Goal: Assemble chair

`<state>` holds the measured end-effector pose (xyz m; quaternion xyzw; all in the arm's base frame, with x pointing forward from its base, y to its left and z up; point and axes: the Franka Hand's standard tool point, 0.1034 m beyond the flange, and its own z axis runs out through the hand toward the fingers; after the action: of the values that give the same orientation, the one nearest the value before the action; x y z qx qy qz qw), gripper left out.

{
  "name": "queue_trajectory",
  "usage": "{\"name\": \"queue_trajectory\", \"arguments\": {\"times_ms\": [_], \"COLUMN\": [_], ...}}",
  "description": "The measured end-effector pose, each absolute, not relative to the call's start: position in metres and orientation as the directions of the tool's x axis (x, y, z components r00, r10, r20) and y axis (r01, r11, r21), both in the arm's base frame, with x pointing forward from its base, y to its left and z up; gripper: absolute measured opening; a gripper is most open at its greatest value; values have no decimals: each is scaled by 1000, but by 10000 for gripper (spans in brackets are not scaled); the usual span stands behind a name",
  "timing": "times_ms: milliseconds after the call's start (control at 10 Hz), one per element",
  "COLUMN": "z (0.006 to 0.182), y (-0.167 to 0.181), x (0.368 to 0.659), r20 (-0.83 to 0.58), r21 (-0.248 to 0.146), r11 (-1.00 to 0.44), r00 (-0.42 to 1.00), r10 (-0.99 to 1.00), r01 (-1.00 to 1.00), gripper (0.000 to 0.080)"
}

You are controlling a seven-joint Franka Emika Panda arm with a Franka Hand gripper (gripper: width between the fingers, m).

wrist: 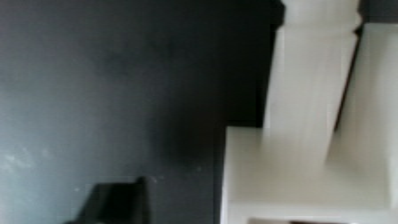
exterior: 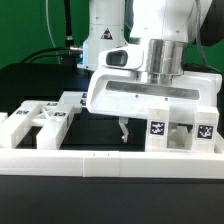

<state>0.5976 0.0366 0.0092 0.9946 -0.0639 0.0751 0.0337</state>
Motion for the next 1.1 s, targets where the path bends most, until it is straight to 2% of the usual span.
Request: {"name": "queue_trajectory", "arguments": {"times_ms": [200, 300, 400, 600, 900, 1100], "z": [9, 10, 12, 19, 59, 74], "y": [36, 36, 36, 29, 12, -9], "x": [598, 598, 600, 602, 605, 600], "r20": [154, 157, 162, 158, 134, 76], "r21": [58, 57, 56, 56, 22, 2], "r11": [-990, -990, -990, -992, -998, -995], "r00": [981, 980, 979, 982, 989, 993], "r10": [-122, -122, -121, -103, -63, -95], "r01": [-132, -133, -131, -113, -66, -95], "gripper": [79, 79, 39, 38, 34, 34]}}
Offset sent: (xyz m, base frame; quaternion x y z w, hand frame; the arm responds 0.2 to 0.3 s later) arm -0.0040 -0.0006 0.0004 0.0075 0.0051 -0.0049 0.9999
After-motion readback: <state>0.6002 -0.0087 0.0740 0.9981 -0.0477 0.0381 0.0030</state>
